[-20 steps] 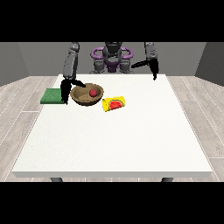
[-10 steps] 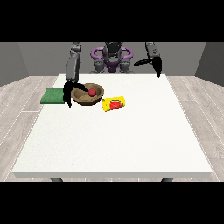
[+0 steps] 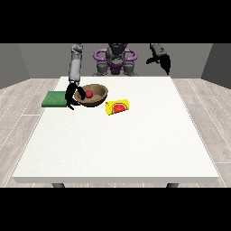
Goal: Pick the cup and pour the ball into the bowl, then pick the bowl and place it on the pad
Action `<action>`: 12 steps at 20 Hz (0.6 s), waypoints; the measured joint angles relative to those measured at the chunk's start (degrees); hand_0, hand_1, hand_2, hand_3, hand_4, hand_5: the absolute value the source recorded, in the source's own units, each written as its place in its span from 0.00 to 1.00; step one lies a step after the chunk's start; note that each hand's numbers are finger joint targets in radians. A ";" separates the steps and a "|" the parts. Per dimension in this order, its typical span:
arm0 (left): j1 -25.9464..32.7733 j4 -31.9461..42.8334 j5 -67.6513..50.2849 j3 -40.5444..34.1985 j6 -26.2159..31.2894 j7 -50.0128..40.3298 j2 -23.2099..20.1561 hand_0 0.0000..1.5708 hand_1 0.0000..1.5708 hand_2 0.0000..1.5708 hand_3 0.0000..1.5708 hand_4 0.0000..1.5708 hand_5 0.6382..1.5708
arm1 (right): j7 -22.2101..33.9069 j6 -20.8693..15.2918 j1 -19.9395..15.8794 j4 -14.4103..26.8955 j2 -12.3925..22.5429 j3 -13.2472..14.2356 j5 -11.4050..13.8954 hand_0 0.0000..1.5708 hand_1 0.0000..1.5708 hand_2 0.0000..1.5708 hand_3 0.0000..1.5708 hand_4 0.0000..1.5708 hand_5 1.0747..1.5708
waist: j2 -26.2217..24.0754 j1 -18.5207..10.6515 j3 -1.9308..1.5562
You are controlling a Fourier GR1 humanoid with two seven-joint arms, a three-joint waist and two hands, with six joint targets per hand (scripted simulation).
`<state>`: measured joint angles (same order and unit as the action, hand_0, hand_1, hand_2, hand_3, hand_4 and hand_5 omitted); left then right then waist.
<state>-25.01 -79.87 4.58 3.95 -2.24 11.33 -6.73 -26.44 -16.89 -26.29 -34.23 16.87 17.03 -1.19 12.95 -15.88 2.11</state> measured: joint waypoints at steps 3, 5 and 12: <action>0.84 2.78 -1.05 -1.50 0.72 0.01 -0.61 0.00 0.00 0.00 0.00 0.62 0.84 | 8.45 -2.63 -0.99 0.52 1.03 -2.19 2.47 1.00 1.00 1.00 0.60 0.54 0.98 | -2.80 0.96 -0.76; 1.85 5.27 -1.78 -2.83 1.08 0.64 -1.06 0.00 0.00 0.00 0.00 0.63 0.84 | 15.45 -3.37 -2.43 0.56 1.84 -3.85 3.97 1.00 1.00 1.00 0.62 0.52 0.99 | -5.26 2.46 -1.22; 7.26 12.47 -3.17 -6.96 0.95 1.93 -2.43 0.00 0.00 0.00 0.00 0.64 0.83 | 34.29 0.85 -6.86 -2.95 4.30 -9.30 7.31 1.00 1.00 1.00 0.46 0.51 1.00 | -15.33 10.44 -1.87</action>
<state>-17.75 -67.41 1.41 -3.01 -1.29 13.26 -9.16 7.85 -16.04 -33.15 -37.18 21.17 7.73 6.12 -2.37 -5.45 0.24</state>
